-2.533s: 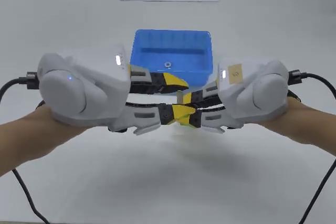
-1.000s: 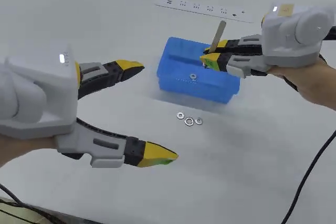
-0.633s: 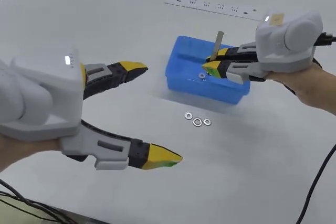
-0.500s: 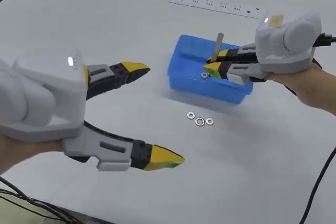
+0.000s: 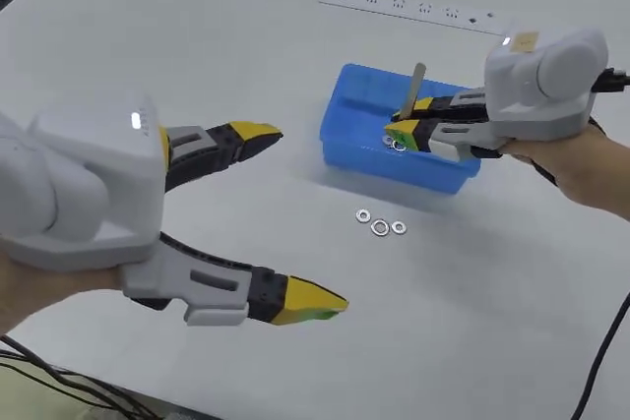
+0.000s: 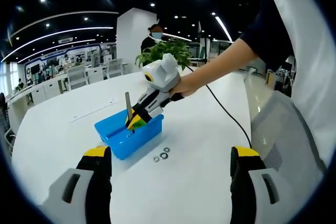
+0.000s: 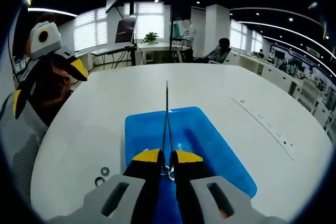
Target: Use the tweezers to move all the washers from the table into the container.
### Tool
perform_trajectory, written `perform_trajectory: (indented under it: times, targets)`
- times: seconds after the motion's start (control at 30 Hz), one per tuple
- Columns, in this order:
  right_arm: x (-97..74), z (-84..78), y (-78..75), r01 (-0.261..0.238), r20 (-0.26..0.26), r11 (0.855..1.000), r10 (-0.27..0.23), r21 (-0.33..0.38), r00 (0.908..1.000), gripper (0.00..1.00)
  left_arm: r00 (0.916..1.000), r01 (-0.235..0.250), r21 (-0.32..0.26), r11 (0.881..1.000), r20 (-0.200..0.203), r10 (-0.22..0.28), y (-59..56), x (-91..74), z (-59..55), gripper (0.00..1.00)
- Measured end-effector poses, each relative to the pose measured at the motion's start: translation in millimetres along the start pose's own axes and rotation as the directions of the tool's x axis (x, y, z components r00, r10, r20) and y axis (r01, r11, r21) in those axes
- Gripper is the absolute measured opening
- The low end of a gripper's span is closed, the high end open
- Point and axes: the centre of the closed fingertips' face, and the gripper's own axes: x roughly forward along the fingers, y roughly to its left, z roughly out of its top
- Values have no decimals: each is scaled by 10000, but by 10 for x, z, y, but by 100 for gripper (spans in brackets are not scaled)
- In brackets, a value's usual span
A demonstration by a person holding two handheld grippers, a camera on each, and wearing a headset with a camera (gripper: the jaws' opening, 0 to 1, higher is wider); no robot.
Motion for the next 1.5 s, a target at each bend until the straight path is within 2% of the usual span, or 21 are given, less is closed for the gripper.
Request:
perform_trajectory:
  times: [0.23,0.4,0.47,0.67,0.83,0.93,1.0,1.1,1.17,1.27,1.4,1.5]
  targets:
    - [-43,35,7,52,-16,9997,-53,-232,10000,8,10000,-24,-91,10000,39,25,19,8,11,99]
    - [-76,67,19,54,-40,9995,-55,-310,10000,8,9996,-190,-259,9995,199,195,150,44,41,99]
    - [-89,82,24,70,-21,9995,-71,-324,10000,8,9995,-214,-240,9995,240,220,222,76,77,99]
    - [-142,125,57,35,-110,9980,-42,-625,9999,8,9977,-38,-79,10000,684,43,402,180,303,97]
    - [-182,194,63,75,-9,9972,-76,-740,10000,8,9984,218,429,9988,503,-239,550,338,385,92]
    - [-192,214,86,71,-25,9961,-73,-879,10000,8,9990,200,761,9969,384,-230,642,457,444,92]
    - [-197,226,109,52,-59,9948,-58,-1015,10000,8,9986,231,768,9968,451,-266,694,535,510,90]
    - [-211,242,142,5,-103,9927,-17,-1209,9999,8,9964,313,592,9978,774,-358,737,635,631,87]
    - [-223,262,161,-28,-88,9916,17,-1296,10000,8,9960,406,628,9972,775,-454,745,712,669,83]
    - [-235,285,177,-38,-44,9907,32,-1363,10000,8,9962,640,830,9945,545,-686,764,802,653,76]
    - [-246,293,218,-119,-73,9888,110,-1488,9999,8,9937,939,1266,9875,483,-1007,713,887,712,56]
    - [-251,293,253,-210,-120,9867,193,-1611,9997,8,9907,1062,1548,9822,683,-1179,681,919,799,53]
